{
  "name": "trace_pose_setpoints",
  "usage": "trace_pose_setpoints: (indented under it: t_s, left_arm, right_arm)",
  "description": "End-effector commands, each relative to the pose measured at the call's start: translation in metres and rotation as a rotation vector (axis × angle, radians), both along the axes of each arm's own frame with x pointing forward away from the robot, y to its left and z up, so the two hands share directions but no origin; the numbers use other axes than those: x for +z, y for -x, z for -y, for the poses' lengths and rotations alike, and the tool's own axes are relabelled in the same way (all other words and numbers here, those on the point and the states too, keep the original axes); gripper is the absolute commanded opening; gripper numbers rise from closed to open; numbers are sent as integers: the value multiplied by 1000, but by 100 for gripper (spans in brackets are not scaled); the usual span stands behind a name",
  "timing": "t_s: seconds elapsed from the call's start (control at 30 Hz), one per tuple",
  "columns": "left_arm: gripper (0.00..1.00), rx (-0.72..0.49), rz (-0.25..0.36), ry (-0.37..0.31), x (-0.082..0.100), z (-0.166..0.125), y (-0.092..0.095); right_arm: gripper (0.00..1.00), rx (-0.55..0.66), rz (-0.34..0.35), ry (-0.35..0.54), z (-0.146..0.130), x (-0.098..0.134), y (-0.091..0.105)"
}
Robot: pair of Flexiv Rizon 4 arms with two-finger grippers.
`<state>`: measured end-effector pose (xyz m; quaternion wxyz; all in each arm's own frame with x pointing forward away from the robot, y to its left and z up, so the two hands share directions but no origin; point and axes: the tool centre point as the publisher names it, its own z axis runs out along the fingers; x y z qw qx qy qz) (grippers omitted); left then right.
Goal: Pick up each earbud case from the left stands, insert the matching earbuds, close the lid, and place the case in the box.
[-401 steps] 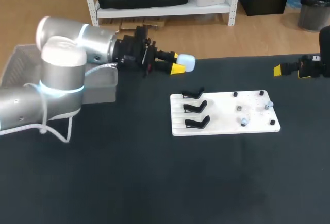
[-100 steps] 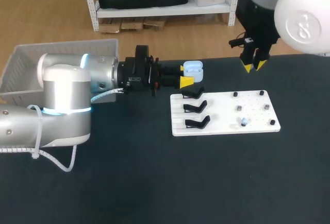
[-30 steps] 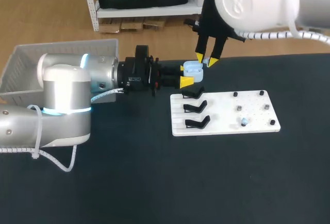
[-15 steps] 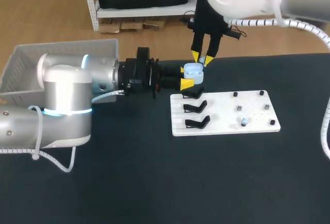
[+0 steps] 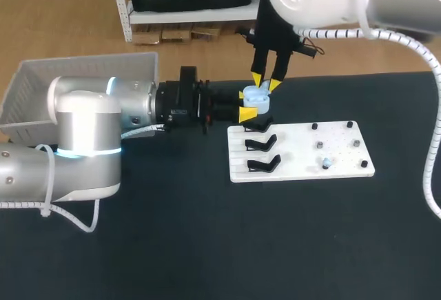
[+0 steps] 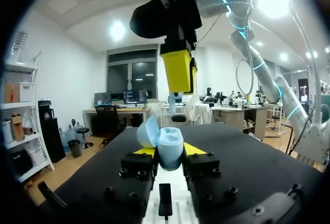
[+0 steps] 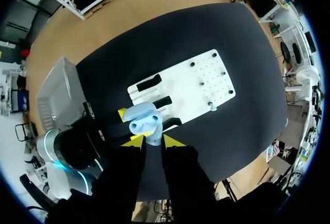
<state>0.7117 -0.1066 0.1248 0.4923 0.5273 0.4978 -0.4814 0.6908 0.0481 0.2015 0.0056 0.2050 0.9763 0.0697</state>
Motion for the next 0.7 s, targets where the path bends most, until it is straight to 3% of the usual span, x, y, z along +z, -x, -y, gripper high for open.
trace_pose_setpoints:
  t_s: [0.03,0.7]
  left_arm:
    - [0,9,4,2,0,0,3]
    - [0,9,4,2,0,0,3]
  right_arm:
    - [0,-6,-5,-8,-4,0,-3]
    - [0,-94,0,18,-7,-8,-8]
